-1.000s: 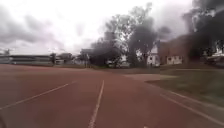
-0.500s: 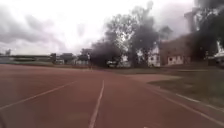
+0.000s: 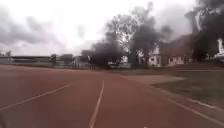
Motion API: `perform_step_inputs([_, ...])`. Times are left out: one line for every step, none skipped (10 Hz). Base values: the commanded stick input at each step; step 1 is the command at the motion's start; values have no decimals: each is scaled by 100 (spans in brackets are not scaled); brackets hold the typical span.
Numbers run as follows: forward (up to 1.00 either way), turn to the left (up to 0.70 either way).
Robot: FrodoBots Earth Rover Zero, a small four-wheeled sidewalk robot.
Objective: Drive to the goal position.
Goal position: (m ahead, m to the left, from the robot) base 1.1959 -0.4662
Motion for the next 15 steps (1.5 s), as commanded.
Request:
perform_step_inputs([70, 0])
perform_step_inputs([70, 0])
perform_step_inputs([70, 0])
perform_step_inputs([70, 0])
perform_step_inputs([70, 0])
perform_step_inputs([70, 0])
perform_step_inputs([70, 0])
perform_step_inputs([70, 0])
perform_step_inputs([70, 0])
perform_step_inputs([70, 0])
perform_step_inputs([70, 0])
perform_step_inputs([70, 0])
perform_step_inputs([70, 0])
perform_step_inputs([70, 0])
perform_step_inputs([70, 0])
